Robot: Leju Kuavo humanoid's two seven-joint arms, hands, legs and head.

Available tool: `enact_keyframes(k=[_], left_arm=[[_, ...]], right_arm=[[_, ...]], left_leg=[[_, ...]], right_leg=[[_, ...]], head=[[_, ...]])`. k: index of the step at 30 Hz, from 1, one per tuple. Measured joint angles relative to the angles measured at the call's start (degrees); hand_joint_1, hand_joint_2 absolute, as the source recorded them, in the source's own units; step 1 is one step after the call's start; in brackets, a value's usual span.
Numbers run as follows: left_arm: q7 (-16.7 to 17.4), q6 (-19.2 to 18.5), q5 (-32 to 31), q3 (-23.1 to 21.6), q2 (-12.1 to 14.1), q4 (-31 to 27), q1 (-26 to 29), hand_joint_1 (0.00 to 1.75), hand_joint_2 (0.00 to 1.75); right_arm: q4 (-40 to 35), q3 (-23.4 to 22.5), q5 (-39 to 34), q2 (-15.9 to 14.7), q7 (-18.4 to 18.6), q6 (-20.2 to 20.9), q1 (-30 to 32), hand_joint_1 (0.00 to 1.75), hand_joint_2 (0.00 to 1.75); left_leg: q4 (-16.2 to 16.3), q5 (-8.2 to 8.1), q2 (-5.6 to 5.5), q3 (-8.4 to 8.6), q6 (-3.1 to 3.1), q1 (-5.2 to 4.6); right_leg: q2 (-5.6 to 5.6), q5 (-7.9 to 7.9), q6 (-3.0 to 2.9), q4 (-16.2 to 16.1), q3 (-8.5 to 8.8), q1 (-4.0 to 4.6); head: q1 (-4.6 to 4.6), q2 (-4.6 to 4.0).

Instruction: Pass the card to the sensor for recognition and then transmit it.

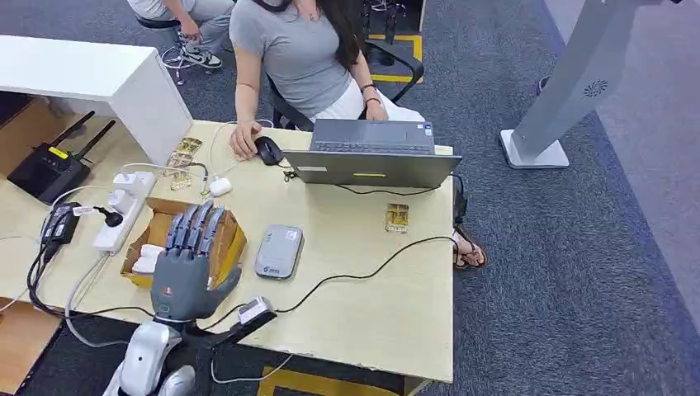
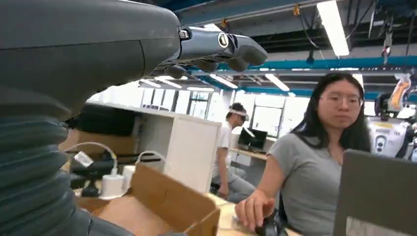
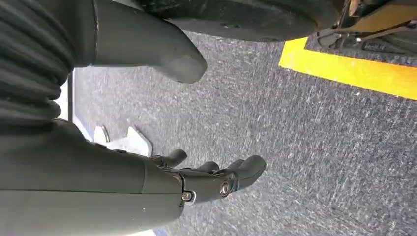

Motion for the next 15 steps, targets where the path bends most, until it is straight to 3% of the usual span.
enact_keyframes(k=[8, 15], left_arm=[[2.4, -6.5, 0.3, 0.0, 2.6, -2.2, 7.4, 0.00, 1.75], [6.3, -8.6, -0.5, 0.0, 4.2, -3.8, 11.0, 0.00, 1.75]], right_arm=[[-0.2, -1.7, -0.9, -0.2, -0.7, 0.7, 0.1, 0.00, 1.75], [-0.3, -2.9, -1.2, -0.2, -0.3, 0.7, 0.1, 0.00, 1.75]], left_leg=[[0.0, 0.00, -0.03, -0.01, 0.00, 0.00], [0.0, 0.00, -0.04, -0.01, 0.00, 0.00]], right_leg=[[-0.05, -0.01, 0.00, 0.0, -0.01, 0.00], [-0.11, -0.01, 0.00, 0.0, 0.00, 0.00]], head=[[0.00, 0.00], [-0.02, 0.00]])
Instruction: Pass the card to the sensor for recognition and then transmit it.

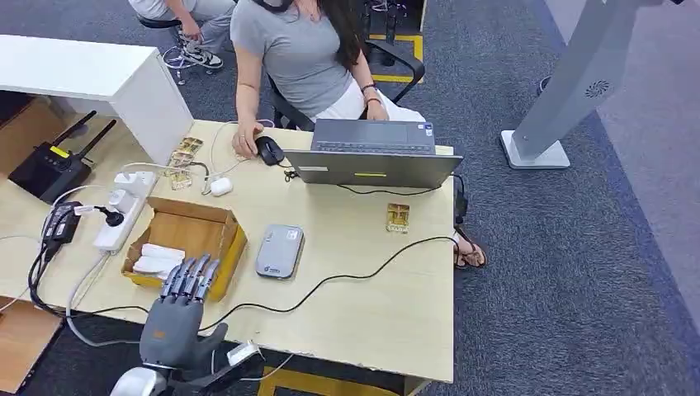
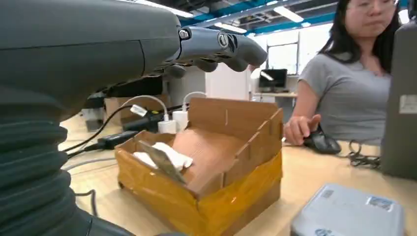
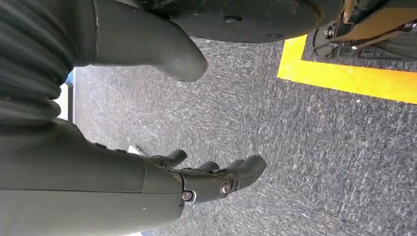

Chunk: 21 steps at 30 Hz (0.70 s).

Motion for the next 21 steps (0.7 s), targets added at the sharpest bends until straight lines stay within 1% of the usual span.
enact_keyframes(k=[3, 8, 10, 15, 21], left_arm=[[0.7, -0.3, 0.0, 0.0, 0.5, -0.3, 0.4, 0.00, 1.75], [4.8, -0.2, -2.3, 0.1, 0.7, -0.3, 0.3, 0.00, 1.75], [5.7, -0.2, -2.6, 0.7, 0.7, -0.3, 0.2, 0.00, 1.75], [5.8, -1.6, -2.1, 3.7, 0.3, 0.0, -1.5, 0.00, 1.75], [4.9, -3.4, -1.8, 6.7, -0.2, 1.1, -3.3, 0.00, 1.75]], right_arm=[[0.0, -0.2, 0.0, 0.0, 0.0, 0.0, 0.0, 0.00, 1.75], [0.0, -0.4, 0.2, 0.0, 0.0, -0.1, 0.0, 0.00, 1.75], [0.0, -0.4, 0.5, 0.0, 0.0, -0.1, 0.0, 0.00, 1.75], [0.0, -0.4, 1.5, 0.0, 0.1, 0.1, 0.0, 0.00, 1.75], [0.0, -0.4, 2.0, 0.0, 0.5, 0.2, -0.1, 0.00, 1.75]], left_leg=[[0.0, 0.00, 0.00, 0.00, 0.00, 0.00], [0.0, 0.02, -0.01, 0.01, 0.02, 0.00], [0.0, 0.02, -0.01, 0.01, 0.02, 0.00], [0.0, 0.03, -0.02, 0.01, 0.01, 0.00], [0.0, 0.03, -0.03, 0.01, 0.01, 0.00]], right_leg=[[-0.01, 0.00, 0.00, 0.0, 0.01, 0.00], [-0.02, 0.00, 0.00, 0.0, 0.02, 0.00], [-0.03, 0.00, 0.00, 0.0, 0.02, 0.00], [-0.04, 0.00, 0.00, 0.0, 0.03, 0.00], [-0.04, 0.01, 0.00, 0.0, 0.03, 0.00]], head=[[0.02, 0.00], [0.02, 0.00], [0.02, 0.00], [0.02, 0.00], [0.02, 0.00]])
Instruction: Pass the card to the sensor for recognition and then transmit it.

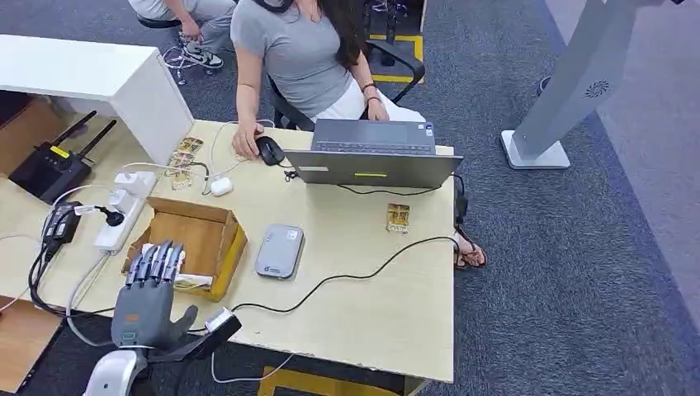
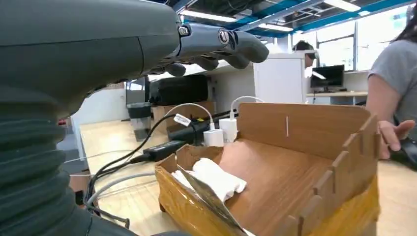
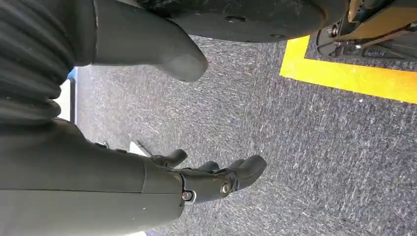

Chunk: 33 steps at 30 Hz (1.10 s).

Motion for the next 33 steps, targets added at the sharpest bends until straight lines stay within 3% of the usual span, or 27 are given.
enact_keyframes(k=[15, 26, 27, 33], left_arm=[[-0.7, -2.8, 0.4, 2.5, -1.0, 3.2, -2.6, 0.00, 1.75], [-0.4, -4.4, 0.8, 4.9, -1.9, 8.7, -4.5, 0.00, 1.75], [-0.4, -4.4, 0.8, 5.1, -2.0, 9.1, -4.6, 1.75, 1.75], [-1.2, -4.5, 1.1, 5.6, -2.3, 9.9, -4.8, 1.75, 1.75]], right_arm=[[0.0, 0.0, 1.1, 0.0, 0.2, 0.4, 0.0, 0.00, 1.75], [-0.1, 0.0, 2.5, 0.0, 0.7, 0.8, 0.0, 0.00, 1.75], [-0.1, 0.0, 2.6, 0.0, 0.7, 0.8, 0.0, 0.00, 1.75], [-0.1, 0.0, 2.9, 0.0, 0.7, 0.9, 0.0, 0.00, 1.75]], left_leg=[[0.0, 0.00, 0.00, 0.00, 0.00, 0.00], [0.0, 0.00, 0.00, 0.00, 0.00, 0.00], [0.0, 0.00, 0.00, 0.00, 0.00, 0.00], [0.0, 0.00, 0.00, -0.01, 0.00, 0.00]], right_leg=[[0.00, 0.00, 0.00, 0.0, 0.00, 0.00], [0.00, 0.00, 0.00, 0.0, 0.00, 0.00], [0.00, 0.00, 0.00, 0.0, -0.01, 0.00], [0.00, 0.00, 0.00, 0.0, 0.00, 0.00]], head=[[0.00, 0.00], [0.00, 0.00], [0.00, 0.00], [-0.02, 0.00]])
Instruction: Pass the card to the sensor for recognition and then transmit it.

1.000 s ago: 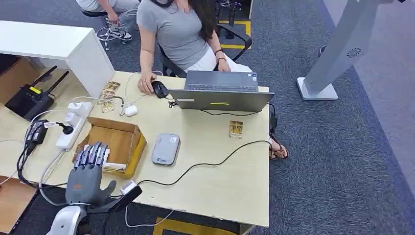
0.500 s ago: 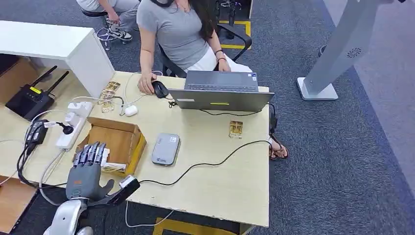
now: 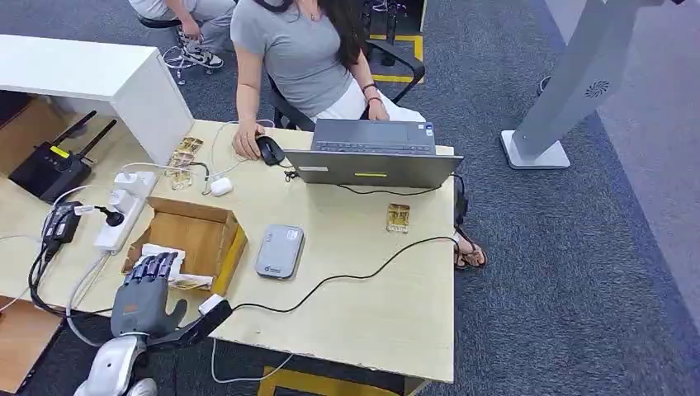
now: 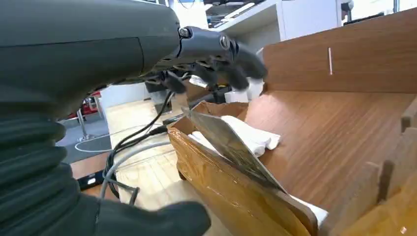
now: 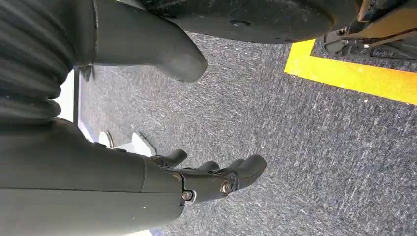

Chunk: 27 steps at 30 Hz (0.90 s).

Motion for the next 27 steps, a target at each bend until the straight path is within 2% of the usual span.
enact_keyframes(k=[8, 21, 27], left_arm=[[-1.4, 0.5, 1.3, 0.2, -0.2, 0.2, -0.1, 1.75, 1.75], [-1.7, 0.7, 1.6, 0.6, -0.4, 0.2, 0.0, 1.75, 1.75], [-3.1, 1.7, 1.7, 0.7, -0.4, 0.2, -0.4, 1.75, 1.75]], right_arm=[[0.0, 0.0, 0.1, 0.0, -0.2, 0.0, 0.0, 0.00, 1.75], [0.0, 0.0, 0.3, 0.0, -0.2, 0.0, 0.0, 0.00, 1.75], [0.0, 0.0, 1.1, 0.0, -0.3, 0.2, 0.0, 0.00, 1.75]], left_leg=[[0.0, 0.00, 0.00, 0.00, 0.00, 0.00], [0.0, 0.00, -0.01, 0.00, 0.00, 0.00], [0.0, 0.00, -0.01, 0.00, 0.00, 0.00]], right_leg=[[0.00, 0.00, 0.00, 0.0, 0.00, 0.00], [0.00, 0.00, 0.00, 0.0, 0.00, 0.00], [0.00, 0.00, 0.00, 0.0, -0.01, 0.00]], head=[[0.02, 0.00], [0.02, 0.00], [0.02, 0.00]])
